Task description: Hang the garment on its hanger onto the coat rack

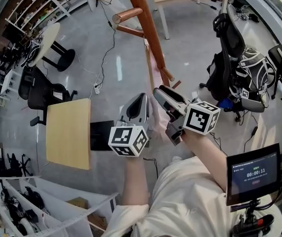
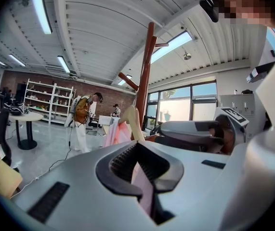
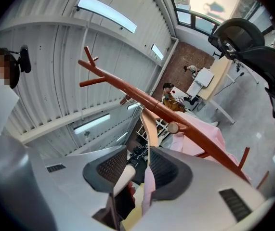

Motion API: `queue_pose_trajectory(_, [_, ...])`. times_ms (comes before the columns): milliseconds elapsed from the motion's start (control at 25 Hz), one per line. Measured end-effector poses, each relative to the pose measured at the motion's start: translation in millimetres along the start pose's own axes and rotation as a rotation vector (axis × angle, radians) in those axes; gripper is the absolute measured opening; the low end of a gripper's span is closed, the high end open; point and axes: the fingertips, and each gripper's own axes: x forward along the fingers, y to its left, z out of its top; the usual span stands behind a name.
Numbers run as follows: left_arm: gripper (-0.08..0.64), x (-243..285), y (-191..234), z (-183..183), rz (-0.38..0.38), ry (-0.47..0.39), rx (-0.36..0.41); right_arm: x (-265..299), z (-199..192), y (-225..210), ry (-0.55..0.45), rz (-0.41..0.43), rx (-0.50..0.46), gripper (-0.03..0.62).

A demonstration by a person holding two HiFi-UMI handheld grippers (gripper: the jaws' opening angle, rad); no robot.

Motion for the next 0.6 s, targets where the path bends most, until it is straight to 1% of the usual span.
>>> queue_pose_trajectory(80, [0.005, -10, 4, -1, 0.022, -0.004, -0.004, 1, -4, 6, 0.020, 0.024, 0.001, 0.132])
queue_pose_trajectory(160, [0.006, -21, 9, 1, 0.051, -0.011, -0.006, 5, -7, 16, 0.044, 0.052, -0.017, 0.132])
queue_pose_trajectory(360, [0.005, -57, 20, 7, 0.131, -0.024, 0.000, 10, -15, 50, 0.103, 0.120, -0.116, 0.130])
queue_pose_trajectory(520, [0.005, -101, 27, 12, 0.243, -0.069, -0.012, 16, -34, 95, 0.176, 0.249, -0.238, 0.130])
queue_pose_trajectory(600, [0.005, -125, 29, 14, 0.305, -0.086, -0.011, 19, -50, 114, 0.227, 0.308, -0.273, 0.130])
